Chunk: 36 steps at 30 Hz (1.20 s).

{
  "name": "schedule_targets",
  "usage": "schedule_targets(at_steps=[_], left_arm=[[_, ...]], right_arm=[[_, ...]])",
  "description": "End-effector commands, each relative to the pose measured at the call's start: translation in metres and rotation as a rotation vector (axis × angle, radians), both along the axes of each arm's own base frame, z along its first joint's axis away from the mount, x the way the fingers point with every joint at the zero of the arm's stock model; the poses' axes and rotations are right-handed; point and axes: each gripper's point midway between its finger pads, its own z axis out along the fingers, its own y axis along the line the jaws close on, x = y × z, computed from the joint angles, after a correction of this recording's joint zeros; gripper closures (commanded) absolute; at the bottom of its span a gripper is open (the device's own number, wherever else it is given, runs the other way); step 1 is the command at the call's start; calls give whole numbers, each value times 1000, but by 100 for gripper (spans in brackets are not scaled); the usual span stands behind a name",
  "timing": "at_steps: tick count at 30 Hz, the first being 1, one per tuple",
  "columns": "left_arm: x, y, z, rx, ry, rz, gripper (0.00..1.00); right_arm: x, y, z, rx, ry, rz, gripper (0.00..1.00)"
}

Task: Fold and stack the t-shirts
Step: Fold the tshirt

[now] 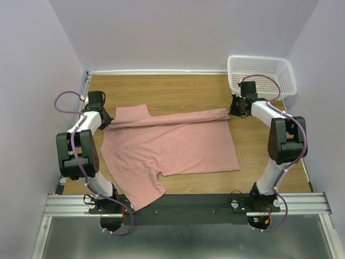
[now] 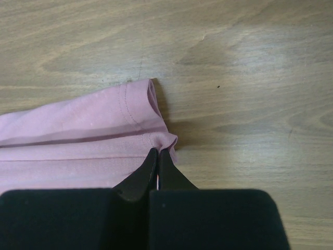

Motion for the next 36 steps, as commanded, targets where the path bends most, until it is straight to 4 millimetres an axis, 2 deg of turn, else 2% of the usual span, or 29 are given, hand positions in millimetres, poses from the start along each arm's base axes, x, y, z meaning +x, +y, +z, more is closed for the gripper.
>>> schedule_targets(at_steps=[1,5,10,14,21,28,31,34,35,36], left_arm=[[-1,22,-2,61,0,69,100],[-1,24,3,72,-8,81,100],[4,28,26,93,-52,89,100],[2,28,33,100,-55,89,100],[-9,30,14,102,-3,104,100],[-11,30,4,98,14,112,100],[-12,29,-1,92,23,113,100],[-13,27,0,82,17,113,89],[-13,26,2,82,9,112,74],[-14,25,3,81,8,109,69]], right_arm=[[-7,-9,-8,0,24,-33,99],[-8,-10,-3,2,15,-40,99],[-5,-10,5,4,-1,-45,99],[-3,-7,9,21,-2,-52,99],[-15,0,-2,65,47,-52,99],[-30,7,-10,109,90,-55,99],[-35,9,-14,125,108,-53,95],[-40,11,-13,137,118,-48,80],[-41,14,-11,150,118,-38,73],[-42,15,-8,155,116,-35,69]])
